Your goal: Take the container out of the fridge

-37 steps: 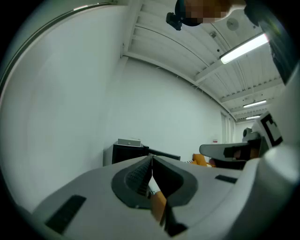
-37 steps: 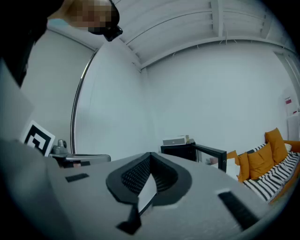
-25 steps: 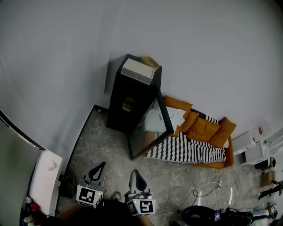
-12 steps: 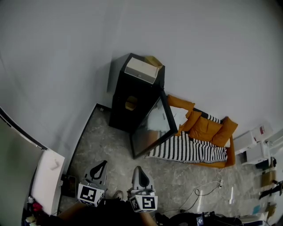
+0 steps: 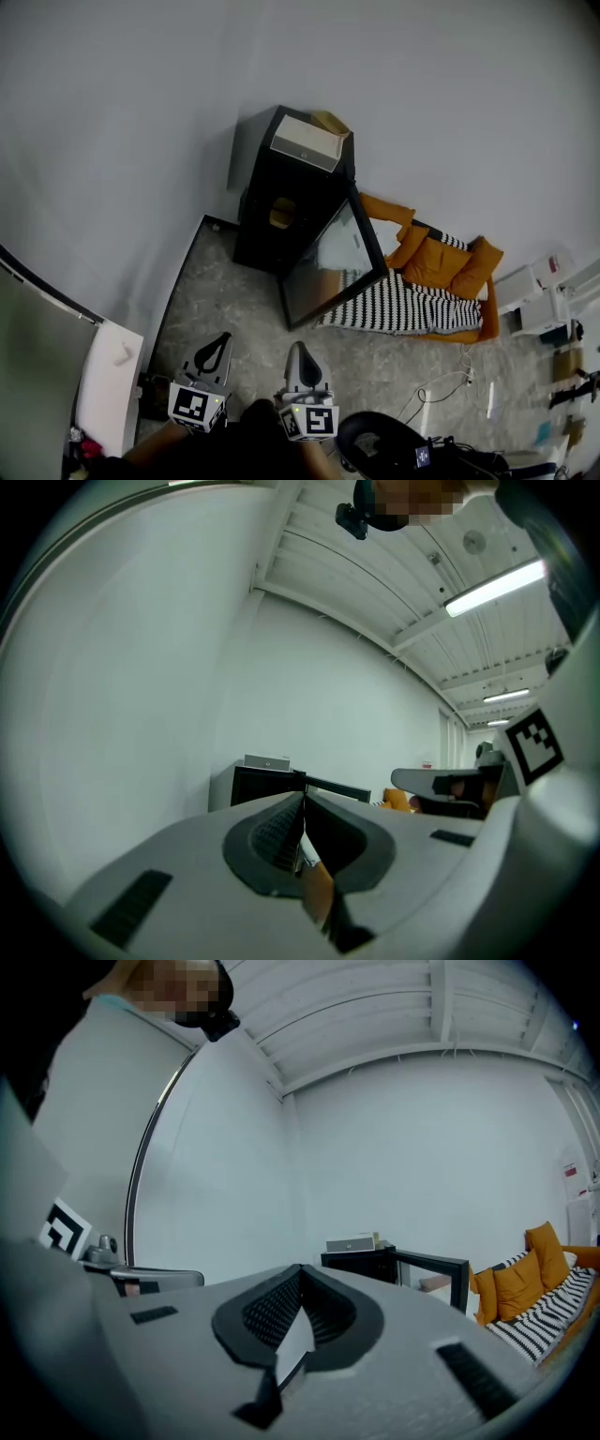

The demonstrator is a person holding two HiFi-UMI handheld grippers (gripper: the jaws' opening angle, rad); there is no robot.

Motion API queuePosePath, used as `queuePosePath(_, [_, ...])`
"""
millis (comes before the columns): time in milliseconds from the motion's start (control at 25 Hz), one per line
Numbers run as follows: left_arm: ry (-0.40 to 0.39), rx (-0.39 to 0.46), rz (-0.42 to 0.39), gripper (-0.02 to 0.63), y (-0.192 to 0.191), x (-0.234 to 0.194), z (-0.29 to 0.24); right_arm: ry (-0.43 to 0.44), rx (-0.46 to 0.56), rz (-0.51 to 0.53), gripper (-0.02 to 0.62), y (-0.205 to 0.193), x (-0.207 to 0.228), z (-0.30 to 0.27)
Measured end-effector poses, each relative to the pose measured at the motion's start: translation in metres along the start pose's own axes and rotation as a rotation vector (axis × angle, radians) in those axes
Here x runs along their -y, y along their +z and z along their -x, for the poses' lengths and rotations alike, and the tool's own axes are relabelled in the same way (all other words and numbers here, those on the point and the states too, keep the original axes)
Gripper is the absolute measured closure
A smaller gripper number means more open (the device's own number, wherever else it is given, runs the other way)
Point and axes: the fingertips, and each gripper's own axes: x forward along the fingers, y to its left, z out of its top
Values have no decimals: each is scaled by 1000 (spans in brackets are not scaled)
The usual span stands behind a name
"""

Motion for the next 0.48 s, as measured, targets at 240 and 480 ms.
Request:
queuePosePath(240, [6,-26,13,603,-3,-19,-13,-1,-13,-6,595,-11,-6,-25])
queuePosePath(480, [3,-45,17,603,-23,-28,-60,16,-6,-12,595,-15,22,-72])
